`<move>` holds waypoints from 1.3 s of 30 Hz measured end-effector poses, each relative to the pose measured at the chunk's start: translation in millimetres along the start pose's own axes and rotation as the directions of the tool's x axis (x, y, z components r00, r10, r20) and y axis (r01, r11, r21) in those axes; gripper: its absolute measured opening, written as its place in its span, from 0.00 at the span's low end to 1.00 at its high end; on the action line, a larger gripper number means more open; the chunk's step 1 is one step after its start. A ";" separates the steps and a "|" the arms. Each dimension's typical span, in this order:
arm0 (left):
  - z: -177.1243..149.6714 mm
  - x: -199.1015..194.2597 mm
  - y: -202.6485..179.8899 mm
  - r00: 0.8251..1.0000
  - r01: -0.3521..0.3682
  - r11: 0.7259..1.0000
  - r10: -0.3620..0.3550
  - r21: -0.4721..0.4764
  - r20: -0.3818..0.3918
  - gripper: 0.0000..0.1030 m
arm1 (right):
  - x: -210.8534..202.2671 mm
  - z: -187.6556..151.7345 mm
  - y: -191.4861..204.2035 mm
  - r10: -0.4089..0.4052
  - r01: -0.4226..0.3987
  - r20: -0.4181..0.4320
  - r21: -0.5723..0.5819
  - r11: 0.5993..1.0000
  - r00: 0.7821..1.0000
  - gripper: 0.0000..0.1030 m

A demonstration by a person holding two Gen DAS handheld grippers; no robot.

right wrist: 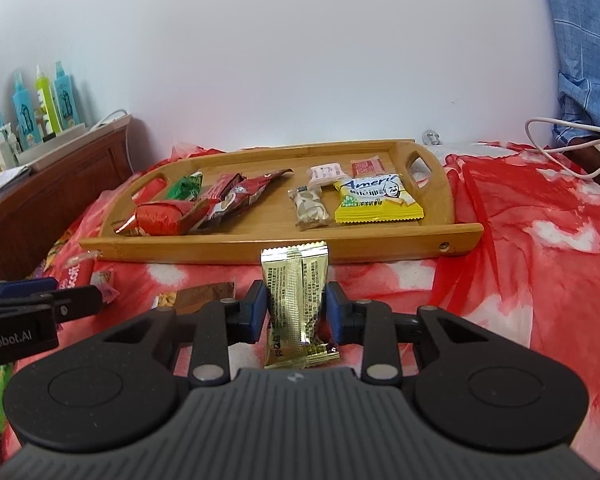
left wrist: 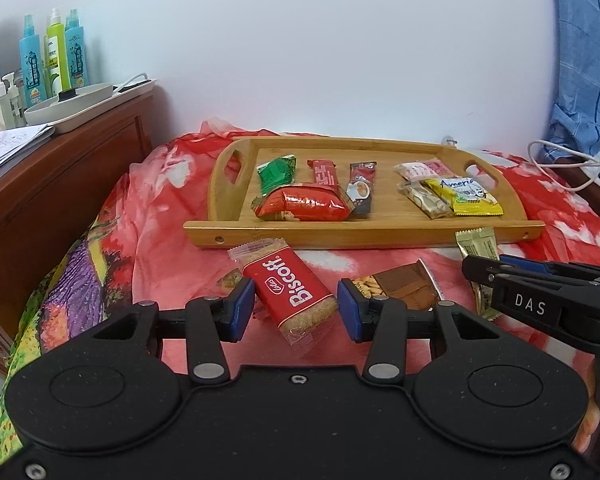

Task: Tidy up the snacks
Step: 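Carry the Biscoff pack and gold bar over the wooden tray with both grippers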

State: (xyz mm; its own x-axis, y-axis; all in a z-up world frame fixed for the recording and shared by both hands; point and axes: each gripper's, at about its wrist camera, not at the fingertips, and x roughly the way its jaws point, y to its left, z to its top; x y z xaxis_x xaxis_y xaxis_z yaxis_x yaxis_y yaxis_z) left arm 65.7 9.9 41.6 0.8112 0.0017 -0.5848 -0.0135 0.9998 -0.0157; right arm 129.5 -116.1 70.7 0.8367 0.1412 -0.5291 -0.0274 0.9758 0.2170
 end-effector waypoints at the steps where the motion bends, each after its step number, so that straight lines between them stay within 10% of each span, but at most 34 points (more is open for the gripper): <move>1: 0.4 -0.1 -0.4 1.000 0.001 1.000 -0.001 0.001 0.001 0.42 | -1.2 0.9 0.1 0.003 -0.003 0.002 0.001 1.000 1.000 0.36; 22: 65.7 10.6 -17.5 0.996 0.074 0.997 -0.073 -0.009 0.052 0.42 | -1.9 57.7 -16.1 0.062 -0.063 0.059 0.019 0.998 0.996 0.36; 39: 162.7 127.1 -27.0 0.976 0.213 0.977 -0.211 0.027 -0.049 0.42 | 84.4 145.9 -61.1 0.126 -0.122 -0.028 0.125 0.985 0.992 0.36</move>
State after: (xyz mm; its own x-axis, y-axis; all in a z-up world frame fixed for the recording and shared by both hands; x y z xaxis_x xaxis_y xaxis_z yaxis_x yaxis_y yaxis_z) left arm 264.3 -13.5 99.7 0.7660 -0.2103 -0.6074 0.1751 0.9775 -0.1176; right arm 281.7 -188.1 132.5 0.8112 0.2676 -0.5200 -0.0604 0.9227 0.3807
